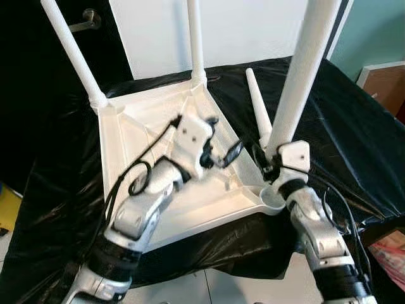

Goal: Building children table

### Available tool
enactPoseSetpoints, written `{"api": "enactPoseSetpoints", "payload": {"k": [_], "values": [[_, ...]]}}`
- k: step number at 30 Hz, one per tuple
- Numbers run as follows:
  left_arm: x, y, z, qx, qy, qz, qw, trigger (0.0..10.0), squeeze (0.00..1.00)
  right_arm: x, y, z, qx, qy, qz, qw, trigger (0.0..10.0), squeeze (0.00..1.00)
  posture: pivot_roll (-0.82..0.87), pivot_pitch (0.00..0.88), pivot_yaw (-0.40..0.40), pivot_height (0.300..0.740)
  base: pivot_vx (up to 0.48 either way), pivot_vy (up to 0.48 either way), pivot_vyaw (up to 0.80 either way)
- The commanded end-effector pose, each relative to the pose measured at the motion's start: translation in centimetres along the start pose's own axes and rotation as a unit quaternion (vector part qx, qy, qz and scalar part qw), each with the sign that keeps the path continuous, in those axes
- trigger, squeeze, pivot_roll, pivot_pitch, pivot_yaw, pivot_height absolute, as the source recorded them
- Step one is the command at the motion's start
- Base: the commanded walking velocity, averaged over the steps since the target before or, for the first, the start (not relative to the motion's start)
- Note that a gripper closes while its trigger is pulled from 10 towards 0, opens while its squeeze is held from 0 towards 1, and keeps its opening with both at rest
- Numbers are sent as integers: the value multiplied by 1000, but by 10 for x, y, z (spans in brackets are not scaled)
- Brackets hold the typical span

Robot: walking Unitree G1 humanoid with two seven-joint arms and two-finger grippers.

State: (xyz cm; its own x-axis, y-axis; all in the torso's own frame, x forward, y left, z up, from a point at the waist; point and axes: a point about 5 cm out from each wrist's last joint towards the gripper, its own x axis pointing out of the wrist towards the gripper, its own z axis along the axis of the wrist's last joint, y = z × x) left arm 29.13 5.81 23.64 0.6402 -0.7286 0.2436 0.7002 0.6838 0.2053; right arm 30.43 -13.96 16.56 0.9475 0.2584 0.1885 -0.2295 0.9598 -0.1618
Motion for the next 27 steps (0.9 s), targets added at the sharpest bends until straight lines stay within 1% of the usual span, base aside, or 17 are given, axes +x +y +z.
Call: {"api": "enactPoseSetpoints", "payload": {"k": [1,2,4,8,10,11,12,13,15,16,18,19,20,21,23,26,27], "values": [[5,3,5,-6,-12,-7,1000,10000,0,4,-4,3,35,11,0,999,10000,0,-156,41,25,740,0,0,0],[5,3,5,-6,-12,-7,1000,10000,0,4,-4,3,35,11,0,999,10000,0,-156,41,25,740,0,0,0],[11,8,11,-9,-28,-3,1000,10000,0,10,-8,3,50,43,-15,998,10000,0,-165,31,24,740,0,0,0],[13,10,12,-16,-34,1,999,10000,0,11,-8,8,47,21,-18,998,10000,0,-172,20,22,740,0,0,0],[13,11,11,-18,-35,2,999,10000,0,6,-13,25,67,-75,-44,994,10000,0,-176,16,21,740,0,0,0],[13,11,11,-17,-36,1,999,10000,0,1,-13,31,65,-119,-47,990,10000,0,-176,15,23,740,0,0,0],[13,11,11,-17,-36,1,999,10000,0,1,-13,31,65,-119,-47,990,10000,0,-176,15,23,740,0,0,0],[13,11,10,-19,-37,-1,999,10000,0,-3,-13,36,58,-151,-45,986,10000,0,-178,14,23,740,0,0,0],[13,11,10,-19,-37,-1,999,10000,0,-3,-13,36,58,-151,-45,986,10000,0,-178,14,23,740,0,0,0],[13,11,11,-22,-39,-3,999,10000,0,-6,-12,36,46,-163,-47,984,10000,0,-176,13,23,740,0,0,0],[14,12,12,-26,-40,-4,999,10000,0,-8,-11,35,58,-165,-41,984,10000,0,-172,13,23,740,0,0,0],[14,13,12,-28,-41,-4,999,10000,0,-7,-10,31,76,-149,-35,985,10000,0,-173,10,22,740,0,0,0],[14,13,12,-28,-41,-4,999,10000,0,-7,-10,31,76,-149,-35,985,10000,0,-173,10,22,740,0,0,0],[14,13,12,-29,-43,-5,999,10000,0,-6,-10,25,100,-131,-32,986,10000,0,-170,11,21,740,0,0,0],[14,13,12,-29,-43,-5,999,10000,0,-6,-10,25,100,-131,-32,986,10000,0,-170,11,21,740,0,0,0],[14,14,15,-32,-48,-8,998,10000,0,3,-7,17,67,-68,-30,995,10000,0,-170,6,20,740,0,0,0],[14,14,15,-32,-48,-8,998,10000,0,3,-7,17,67,-68,-30,995,10000,0,-170,6,20,740,0,0,0]]}}
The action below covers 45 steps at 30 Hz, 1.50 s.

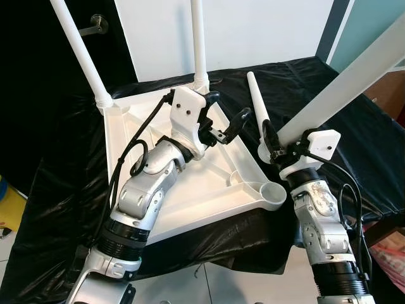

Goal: Building children table

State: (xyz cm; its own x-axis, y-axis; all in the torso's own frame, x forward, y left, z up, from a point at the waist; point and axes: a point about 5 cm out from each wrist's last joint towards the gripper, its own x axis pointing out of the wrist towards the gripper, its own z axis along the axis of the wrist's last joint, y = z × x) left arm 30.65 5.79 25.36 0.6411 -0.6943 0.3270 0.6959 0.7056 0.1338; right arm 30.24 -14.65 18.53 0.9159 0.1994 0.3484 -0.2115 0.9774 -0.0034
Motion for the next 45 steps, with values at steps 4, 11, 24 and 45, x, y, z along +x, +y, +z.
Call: {"api": "enactPoseSetpoints", "payload": {"k": [4,11,24,45], "values": [[0,-3,7,-15,-20,-50,998,10000,0,6,2,-7,-13,41,11,999,10000,0,-169,2,18,740,0,0,0],[-4,-21,11,-42,-32,-147,988,10000,0,14,-5,-13,-39,90,42,994,10000,0,-170,0,17,740,0,0,0],[15,-59,11,-52,-22,-290,955,10000,0,20,3,-24,-103,152,129,974,10000,0,-178,0,29,740,0,0,0],[30,-70,7,-74,21,-324,943,4980,0,11,14,-29,-141,191,232,943,10000,0,-188,21,46,740,0,0,0]]}}
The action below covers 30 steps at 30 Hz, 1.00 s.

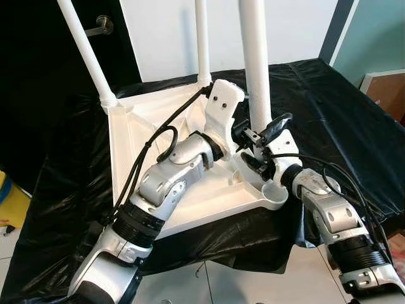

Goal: Building children table

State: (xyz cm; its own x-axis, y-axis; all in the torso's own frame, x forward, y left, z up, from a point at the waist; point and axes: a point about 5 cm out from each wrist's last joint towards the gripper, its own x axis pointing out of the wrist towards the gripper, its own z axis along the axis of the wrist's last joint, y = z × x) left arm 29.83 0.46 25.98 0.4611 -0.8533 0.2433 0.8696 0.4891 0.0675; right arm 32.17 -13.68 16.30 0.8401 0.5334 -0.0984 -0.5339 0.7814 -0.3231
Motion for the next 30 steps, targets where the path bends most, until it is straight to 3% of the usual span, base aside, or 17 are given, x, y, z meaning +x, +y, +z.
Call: {"api": "enactPoseSetpoints", "payload": {"k": [1,14,15,16,17,21,22,25,30], "values": [[3,-27,2,-1,9,-206,979,0,0,3,8,2,-10,3,22,1000,10000,0,-187,24,46,740,0,0,0],[4,-24,4,-2,9,-201,980,0,0,5,6,3,-13,7,26,1000,10000,0,-180,32,40,740,0,0,0],[5,-24,5,2,9,-195,981,8941,0,6,6,4,-6,6,24,1000,10000,0,-178,33,37,740,0,0,0],[5,-24,5,2,9,-195,981,8941,0,6,6,4,-6,6,24,1000,10000,0,-178,33,37,740,0,0,0],[8,-24,6,6,10,-187,982,10000,0,7,6,5,4,7,18,1000,10000,0,-178,34,37,740,0,0,0],[15,-20,7,23,23,-143,989,10000,0,9,2,7,26,1,-8,1000,10000,0,-179,36,35,740,0,0,0],[19,-16,9,17,31,-112,993,10000,0,9,1,8,37,-2,-14,999,10000,1000,-181,40,37,740,0,0,0],[26,-9,15,-4,36,-67,997,10000,0,8,1,13,43,-15,-20,999,10000,1000,-179,46,34,740,0,0,0],[30,-9,20,-10,37,-42,998,10000,0,8,-1,17,48,-29,-37,998,10000,1000,-169,44,35,740,0,0,0]]}}
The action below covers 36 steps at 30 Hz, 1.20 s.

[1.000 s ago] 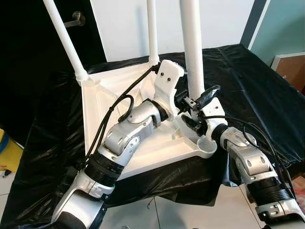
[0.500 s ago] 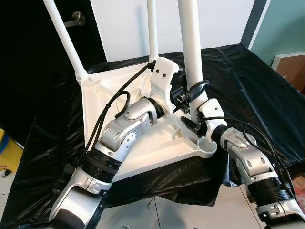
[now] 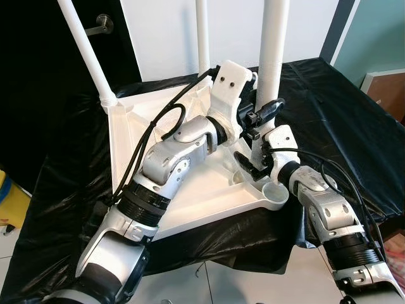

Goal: Building children table

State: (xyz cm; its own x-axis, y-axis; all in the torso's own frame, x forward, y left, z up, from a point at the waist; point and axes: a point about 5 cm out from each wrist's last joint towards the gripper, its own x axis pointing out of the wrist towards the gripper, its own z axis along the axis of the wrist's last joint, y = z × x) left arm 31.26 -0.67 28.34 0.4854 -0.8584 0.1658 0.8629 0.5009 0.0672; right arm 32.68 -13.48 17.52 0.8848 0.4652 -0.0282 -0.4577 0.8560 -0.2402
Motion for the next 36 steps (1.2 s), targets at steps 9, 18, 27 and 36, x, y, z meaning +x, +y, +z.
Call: {"api": "enactPoseSetpoints", "payload": {"k": [9,18,27,36], "values": [[20,-15,19,-40,-21,31,998,10000,0,14,6,17,11,-51,-77,996,10000,0,-136,21,31,740,0,0,0],[25,-12,30,-47,-29,95,994,10000,0,14,26,12,-1,-76,-178,981,10000,0,-103,4,24,740,0,0,0],[25,-12,35,-42,-29,104,993,10000,0,17,32,9,11,-71,-198,978,10000,0,-86,0,13,740,0,0,0],[24,-10,36,-38,-27,122,991,10000,0,20,27,1,49,-55,-230,970,10000,0,-78,0,8,740,0,0,0]]}}
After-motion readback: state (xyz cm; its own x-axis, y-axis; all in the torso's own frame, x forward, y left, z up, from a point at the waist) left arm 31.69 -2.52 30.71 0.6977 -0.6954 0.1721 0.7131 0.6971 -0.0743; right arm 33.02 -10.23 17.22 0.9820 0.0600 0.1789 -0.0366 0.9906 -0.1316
